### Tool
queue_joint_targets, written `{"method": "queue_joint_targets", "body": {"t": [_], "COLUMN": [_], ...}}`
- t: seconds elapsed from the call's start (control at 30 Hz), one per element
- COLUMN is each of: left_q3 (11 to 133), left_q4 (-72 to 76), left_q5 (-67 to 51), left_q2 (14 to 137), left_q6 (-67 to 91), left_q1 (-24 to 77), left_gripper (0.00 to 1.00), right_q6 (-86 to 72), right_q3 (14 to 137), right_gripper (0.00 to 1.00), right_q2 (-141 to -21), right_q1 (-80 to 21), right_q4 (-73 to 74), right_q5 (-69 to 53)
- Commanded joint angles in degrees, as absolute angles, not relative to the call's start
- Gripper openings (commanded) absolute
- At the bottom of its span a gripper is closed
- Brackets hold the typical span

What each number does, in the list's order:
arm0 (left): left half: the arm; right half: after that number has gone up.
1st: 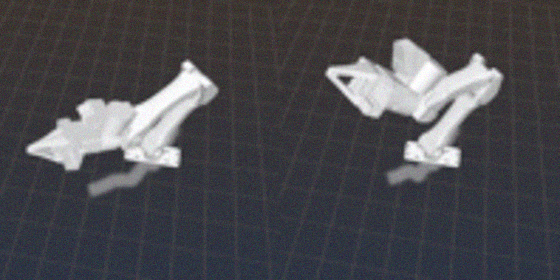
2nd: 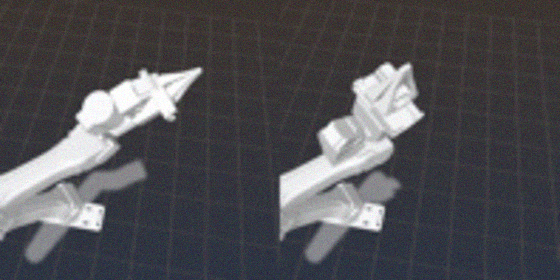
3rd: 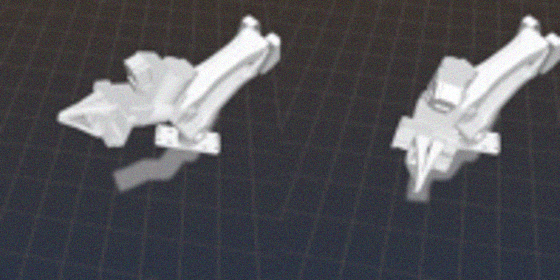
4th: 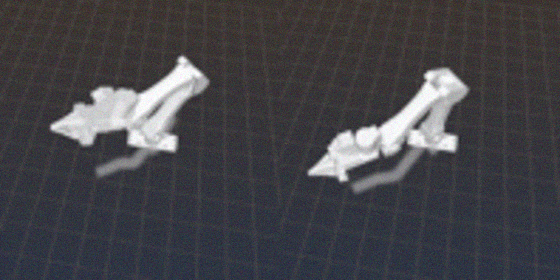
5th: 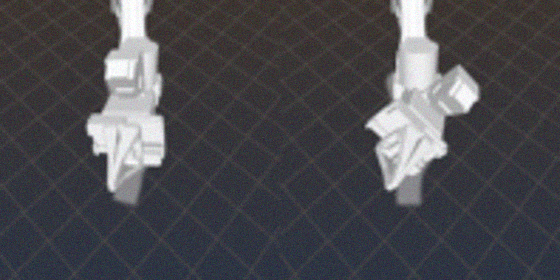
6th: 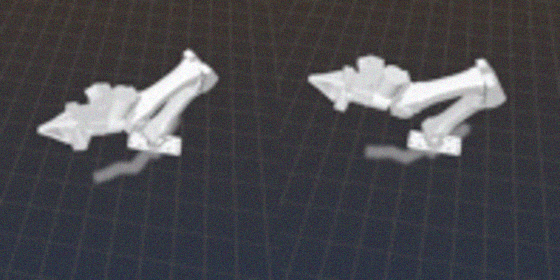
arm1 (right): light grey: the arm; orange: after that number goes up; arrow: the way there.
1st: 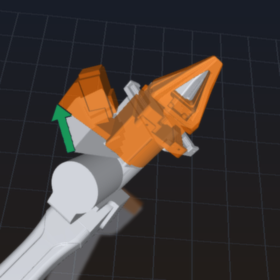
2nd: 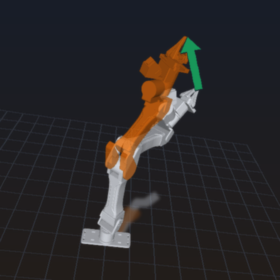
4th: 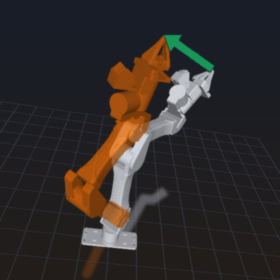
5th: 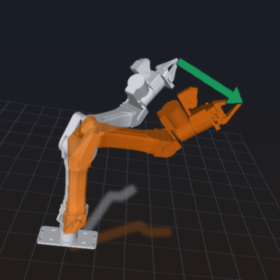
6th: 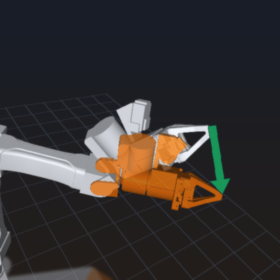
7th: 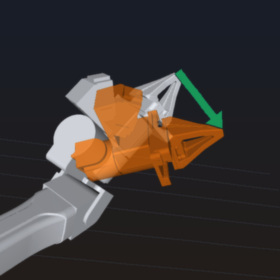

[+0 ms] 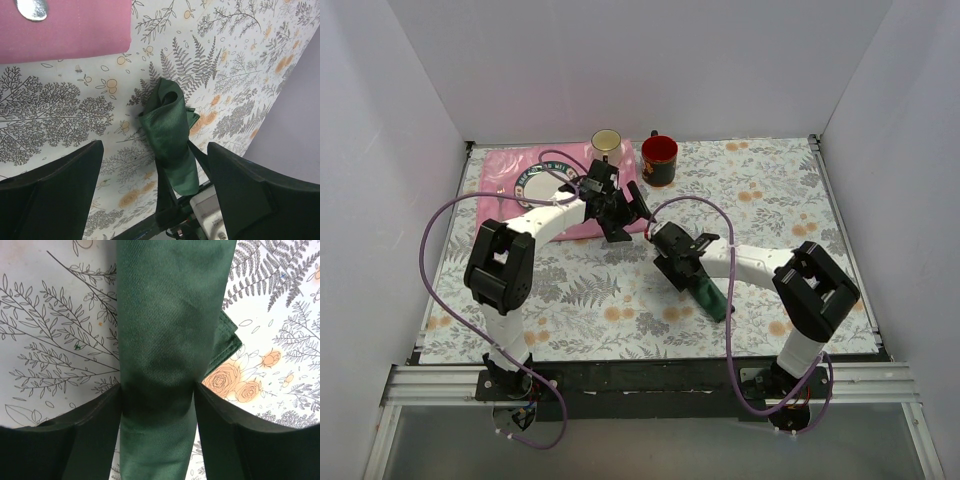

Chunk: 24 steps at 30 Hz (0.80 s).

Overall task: Fold the napkin, place the utensils inside, and roll it up
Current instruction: Roll the napkin with the utensil

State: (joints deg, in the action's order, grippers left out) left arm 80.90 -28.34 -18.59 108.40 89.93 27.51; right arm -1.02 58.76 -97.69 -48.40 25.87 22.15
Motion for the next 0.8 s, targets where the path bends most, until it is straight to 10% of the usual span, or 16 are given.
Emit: {"method": "queue_joint_targets", "body": {"t": [0.0,0.3,0.77], "left_q3": [78.2,72.3,75.7], "left_q4": [-26.5,-22.0,-19.2], "left_q5": [-20.6,-23.1,-22.6], "left_q2": [103.2,100.3,107.0], "left_q6": [88.9,84.7,86.6], "left_q1": [27.6,27.7,36.1], "left_gripper": [0.85,0.85,0.83], "right_q6": [-1.7,-3.3,-6.4], "right_q3": [55.7,52.1,46.7], "right_gripper": [0.61,0.22,0.13], "right_q2": [-99.1,-98.6,-98.6], "right_q1": [-47.9,-42.9,-24.2], "right_q4": [22.8,18.3,6.2], "right_q5": [23.3,11.0,-33.5]}}
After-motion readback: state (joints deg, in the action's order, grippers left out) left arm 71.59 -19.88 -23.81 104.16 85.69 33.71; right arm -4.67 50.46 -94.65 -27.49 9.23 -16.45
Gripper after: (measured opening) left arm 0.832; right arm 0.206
